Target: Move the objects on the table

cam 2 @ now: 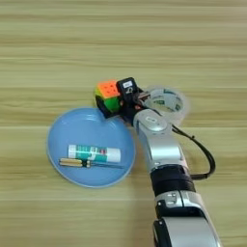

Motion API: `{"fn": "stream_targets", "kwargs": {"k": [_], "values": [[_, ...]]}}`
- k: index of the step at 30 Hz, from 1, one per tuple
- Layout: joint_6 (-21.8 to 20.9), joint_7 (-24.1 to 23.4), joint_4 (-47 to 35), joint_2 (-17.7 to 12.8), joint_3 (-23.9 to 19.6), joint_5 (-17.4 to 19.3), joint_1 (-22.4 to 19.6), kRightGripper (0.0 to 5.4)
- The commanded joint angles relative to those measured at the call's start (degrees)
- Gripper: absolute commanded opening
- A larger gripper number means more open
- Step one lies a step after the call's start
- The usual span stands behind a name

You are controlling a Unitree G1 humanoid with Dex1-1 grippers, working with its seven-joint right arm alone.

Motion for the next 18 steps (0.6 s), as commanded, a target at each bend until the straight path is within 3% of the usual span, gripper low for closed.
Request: {"fn": "stream_targets", "kwargs": {"k": [1,6,10,14,18], "values": [[-4.36,-0.09,-5.49,-1.2,-2.01,2.02,-3.4,5.38],[-14.16,0.7,-10.79,0.29,-4.14,5.38,-3.09,5.38],[-20.59,4.67,-14.08,0.54,-4.3,8.81,-2.16,5.38],[-20.65,12.66,-17.13,0.22,-2.54,14.09,0.22,5.38],[-17.72,22.33,-21.17,-2.9,-1.24,19.22,3.43,5.38]]}}
